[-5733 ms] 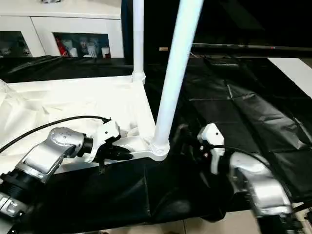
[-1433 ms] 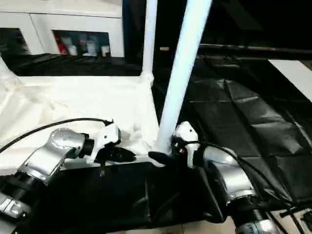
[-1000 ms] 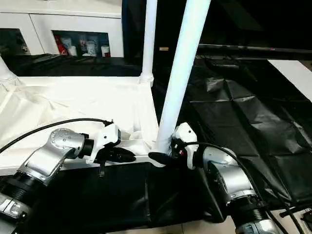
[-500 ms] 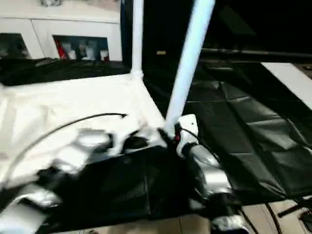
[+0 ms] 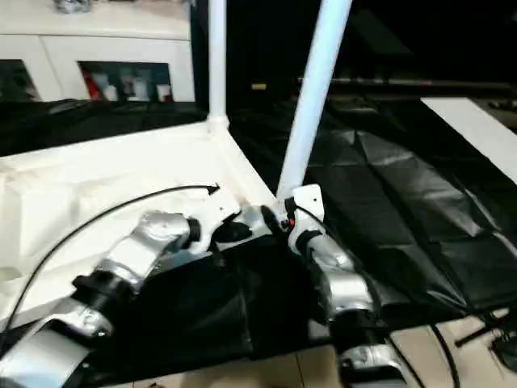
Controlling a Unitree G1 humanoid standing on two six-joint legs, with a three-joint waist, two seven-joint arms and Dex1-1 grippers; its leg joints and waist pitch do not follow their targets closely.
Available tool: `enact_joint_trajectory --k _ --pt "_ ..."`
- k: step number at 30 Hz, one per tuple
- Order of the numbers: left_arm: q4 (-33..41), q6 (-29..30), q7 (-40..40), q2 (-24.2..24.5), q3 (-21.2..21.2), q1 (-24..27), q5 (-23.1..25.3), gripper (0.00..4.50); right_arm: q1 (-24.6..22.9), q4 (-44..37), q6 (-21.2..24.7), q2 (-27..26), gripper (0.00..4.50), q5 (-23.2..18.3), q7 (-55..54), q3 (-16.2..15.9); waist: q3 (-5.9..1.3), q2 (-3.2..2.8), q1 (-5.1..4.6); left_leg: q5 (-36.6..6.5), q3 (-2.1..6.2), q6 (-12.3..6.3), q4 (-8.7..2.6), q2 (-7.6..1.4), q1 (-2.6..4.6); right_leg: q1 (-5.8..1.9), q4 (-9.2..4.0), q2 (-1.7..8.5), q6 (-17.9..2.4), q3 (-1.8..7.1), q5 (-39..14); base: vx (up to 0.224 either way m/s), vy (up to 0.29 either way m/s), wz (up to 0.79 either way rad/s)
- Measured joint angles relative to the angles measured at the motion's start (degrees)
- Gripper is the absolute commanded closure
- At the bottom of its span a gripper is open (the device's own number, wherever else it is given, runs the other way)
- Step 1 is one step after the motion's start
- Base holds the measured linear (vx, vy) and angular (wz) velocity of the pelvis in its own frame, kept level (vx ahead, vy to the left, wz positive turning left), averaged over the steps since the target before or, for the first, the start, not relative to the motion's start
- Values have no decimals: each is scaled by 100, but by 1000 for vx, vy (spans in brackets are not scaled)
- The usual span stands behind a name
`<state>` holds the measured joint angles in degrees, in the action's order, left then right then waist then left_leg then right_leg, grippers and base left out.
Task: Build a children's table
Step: Rotate leg to tighten
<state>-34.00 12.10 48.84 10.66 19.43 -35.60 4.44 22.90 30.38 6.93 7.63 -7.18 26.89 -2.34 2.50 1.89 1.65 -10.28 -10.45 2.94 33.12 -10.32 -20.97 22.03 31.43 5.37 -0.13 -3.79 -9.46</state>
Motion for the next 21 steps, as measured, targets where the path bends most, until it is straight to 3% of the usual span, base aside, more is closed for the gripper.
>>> enact_joint_trajectory --k 6,11,21 --pt "319 -275 822 471 -82 234 -270 450 -272 -590 166 853 43 -291 1732 -300 -1 3 74 2 -3 6 -7 -15 -2 76 175 0 18 6 24 24 -27 3" --pt "679 -329 1642 921 -127 476 -576 450 -428 -1009 268 1358 43 -478 2764 -511 -1 0 127 3 -15 8 -43 -72 -11 115 219 -42 -5 -10 -16 24 -35 1" --pt "848 -348 2160 1074 -46 564 -653 450 -433 -1180 380 1440 43 -580 3314 -706 0 2 178 6 -92 19 -11 -68 -5 121 254 -6 -4 15 -52 0 0 0"
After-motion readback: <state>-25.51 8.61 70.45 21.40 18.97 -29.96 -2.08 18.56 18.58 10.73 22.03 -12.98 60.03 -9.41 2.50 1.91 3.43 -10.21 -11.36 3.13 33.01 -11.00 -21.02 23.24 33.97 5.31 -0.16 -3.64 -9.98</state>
